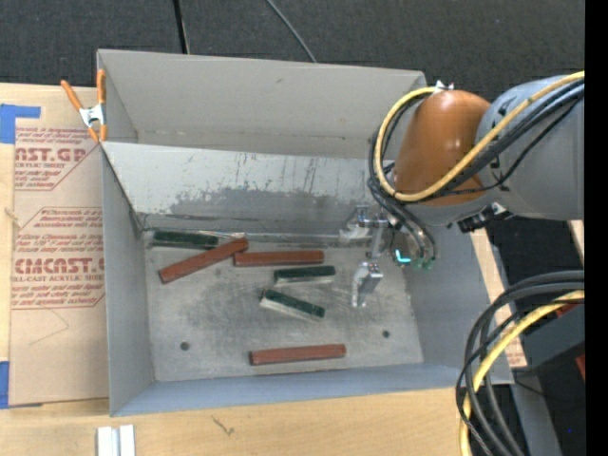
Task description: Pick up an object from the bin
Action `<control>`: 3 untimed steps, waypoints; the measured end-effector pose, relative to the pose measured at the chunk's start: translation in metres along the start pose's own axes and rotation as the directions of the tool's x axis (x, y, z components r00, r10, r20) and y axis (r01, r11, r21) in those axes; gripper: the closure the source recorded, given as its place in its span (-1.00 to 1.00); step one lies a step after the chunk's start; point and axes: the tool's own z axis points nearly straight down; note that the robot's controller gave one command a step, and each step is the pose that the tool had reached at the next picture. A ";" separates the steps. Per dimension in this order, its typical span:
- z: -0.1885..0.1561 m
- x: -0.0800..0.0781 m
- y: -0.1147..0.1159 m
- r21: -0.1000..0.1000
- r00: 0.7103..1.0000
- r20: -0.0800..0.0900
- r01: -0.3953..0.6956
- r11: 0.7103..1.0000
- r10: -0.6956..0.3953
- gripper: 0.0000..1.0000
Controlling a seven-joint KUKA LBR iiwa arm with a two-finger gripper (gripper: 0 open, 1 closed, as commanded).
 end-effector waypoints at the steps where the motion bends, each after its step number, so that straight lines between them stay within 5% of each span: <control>1: -0.004 -0.002 0.000 0.001 1.000 0.007 0.001 1.000 -0.001 -1.00; 2: 0.052 -0.021 0.069 0.000 0.998 0.022 0.064 0.998 -0.064 1.00; 3: 0.052 -0.021 0.069 0.000 0.998 0.022 0.064 0.998 -0.064 1.00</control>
Offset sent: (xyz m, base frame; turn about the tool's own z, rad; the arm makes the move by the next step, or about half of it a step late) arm 0.0149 0.0681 -0.0596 -0.0629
